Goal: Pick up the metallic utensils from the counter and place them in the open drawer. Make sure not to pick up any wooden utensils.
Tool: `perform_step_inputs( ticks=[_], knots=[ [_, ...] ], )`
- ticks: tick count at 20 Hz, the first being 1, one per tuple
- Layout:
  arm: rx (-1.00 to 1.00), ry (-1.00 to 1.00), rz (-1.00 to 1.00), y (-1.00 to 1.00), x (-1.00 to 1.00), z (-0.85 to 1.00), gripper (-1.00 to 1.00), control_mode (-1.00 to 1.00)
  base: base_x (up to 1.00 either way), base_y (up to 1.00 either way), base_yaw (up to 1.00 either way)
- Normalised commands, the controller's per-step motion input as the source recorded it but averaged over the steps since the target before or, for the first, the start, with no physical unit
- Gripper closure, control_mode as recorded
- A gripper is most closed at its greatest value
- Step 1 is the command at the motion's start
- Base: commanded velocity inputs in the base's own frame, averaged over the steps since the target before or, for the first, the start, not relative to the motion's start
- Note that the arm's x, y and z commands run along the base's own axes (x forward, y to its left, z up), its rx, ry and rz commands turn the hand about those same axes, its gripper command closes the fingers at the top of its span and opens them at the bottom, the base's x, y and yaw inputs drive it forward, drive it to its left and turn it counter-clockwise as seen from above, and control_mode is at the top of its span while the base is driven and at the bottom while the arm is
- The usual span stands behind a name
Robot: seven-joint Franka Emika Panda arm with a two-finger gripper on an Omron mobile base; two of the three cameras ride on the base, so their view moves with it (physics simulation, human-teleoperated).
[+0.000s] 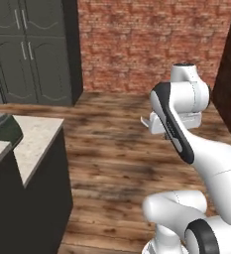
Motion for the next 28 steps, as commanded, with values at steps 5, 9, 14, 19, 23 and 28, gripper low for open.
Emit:
perform_step_inputs(
  ticks=[5,9,14,19,23,28],
  knots=[
    [0.00,0.00,0.00,0.00,0.00,0.00,1.00,1.00,1.00,-0.99,0.39],
    [0.00,0.00,0.00,0.00,0.00,0.00,1.00,1.00,1.00,-1.00,0.37],
    [0.00,0.00,0.00,0.00,0.00,0.00,1.00,1.00,1.00,-1.00,0.34],
    [0.00,0.00,0.00,0.00,0.00,0.00,1.00,1.00,1.00,-0.90,0.36],
    [0.00,0.00,0.00,0.00,0.00,0.00,1.00,1.00,1.00,-0.69,0.43],
    [0.00,0.00,0.00,0.00,0.00,0.00,1.00,1.00,1.00,-0.70,0.48]
  ],
)
